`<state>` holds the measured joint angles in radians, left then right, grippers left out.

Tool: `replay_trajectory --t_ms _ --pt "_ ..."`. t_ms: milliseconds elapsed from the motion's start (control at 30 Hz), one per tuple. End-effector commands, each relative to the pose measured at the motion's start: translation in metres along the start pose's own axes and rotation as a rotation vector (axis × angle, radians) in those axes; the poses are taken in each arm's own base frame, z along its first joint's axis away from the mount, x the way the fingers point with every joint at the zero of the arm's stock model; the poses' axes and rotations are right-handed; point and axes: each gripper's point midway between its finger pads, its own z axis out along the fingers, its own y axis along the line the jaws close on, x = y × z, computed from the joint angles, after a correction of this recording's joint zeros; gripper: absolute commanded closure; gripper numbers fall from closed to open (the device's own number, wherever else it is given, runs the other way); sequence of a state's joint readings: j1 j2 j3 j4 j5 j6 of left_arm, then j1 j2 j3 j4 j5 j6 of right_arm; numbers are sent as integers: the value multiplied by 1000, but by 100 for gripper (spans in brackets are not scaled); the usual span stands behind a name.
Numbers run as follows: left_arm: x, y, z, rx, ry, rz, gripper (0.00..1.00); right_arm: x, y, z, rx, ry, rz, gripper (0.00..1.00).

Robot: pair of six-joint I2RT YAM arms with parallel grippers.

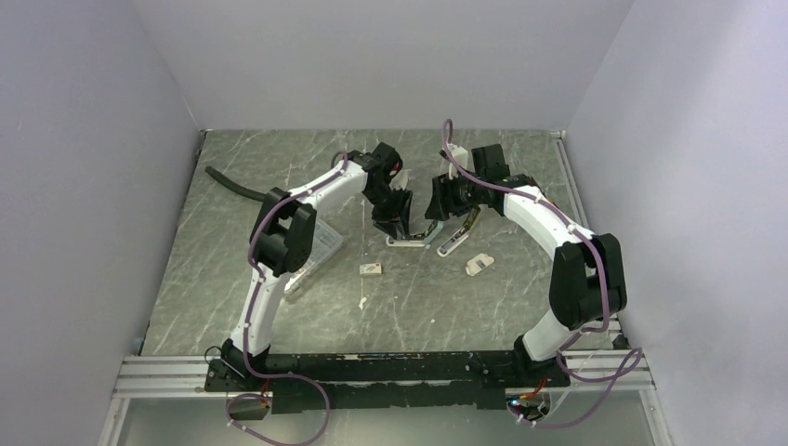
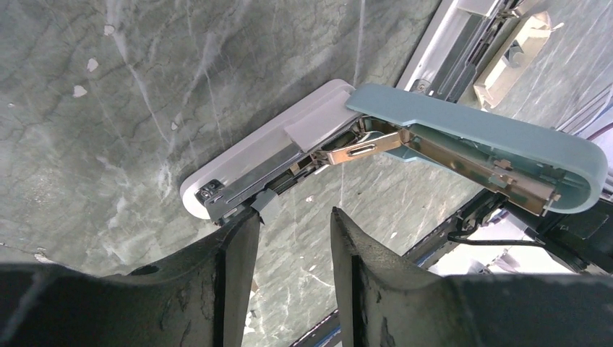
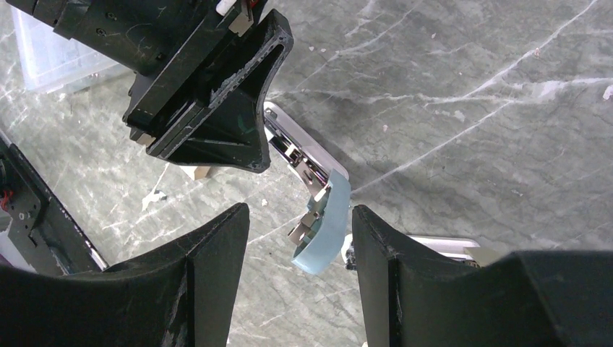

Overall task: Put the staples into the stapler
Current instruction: Pick up the stapler.

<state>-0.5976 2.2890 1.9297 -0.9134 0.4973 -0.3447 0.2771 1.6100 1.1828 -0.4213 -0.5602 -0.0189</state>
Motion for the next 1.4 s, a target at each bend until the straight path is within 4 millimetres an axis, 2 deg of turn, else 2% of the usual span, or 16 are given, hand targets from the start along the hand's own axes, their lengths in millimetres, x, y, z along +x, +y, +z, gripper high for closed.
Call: replay_trajectory --t_ms 0,167,333,667,800,1000,1367 --pt "2 6 -2 -63 -19 55 53 -10 8 -10 -19 -39 -26 42" --pt "3 6 1 -107 -18 79 54 -10 9 -10 -21 -40 -24 42" --pt "-3 8 -6 -154 -43 78 52 -11 10 -11 -28 -44 -23 42" --pt "-1 1 -7 -183 -49 117 52 -11 14 -13 -40 -52 -25 42" --pt "-3 -2 -13 -167 -60 108 53 -11 15 -14 -44 -54 -26 42" --pt "-7 -19 -28 -119 -93 128 54 -10 15 -15 -42 -56 -25 42" --pt "-5 -18 -26 -94 -86 81 54 -8 14 -14 -43 -52 -16 42"
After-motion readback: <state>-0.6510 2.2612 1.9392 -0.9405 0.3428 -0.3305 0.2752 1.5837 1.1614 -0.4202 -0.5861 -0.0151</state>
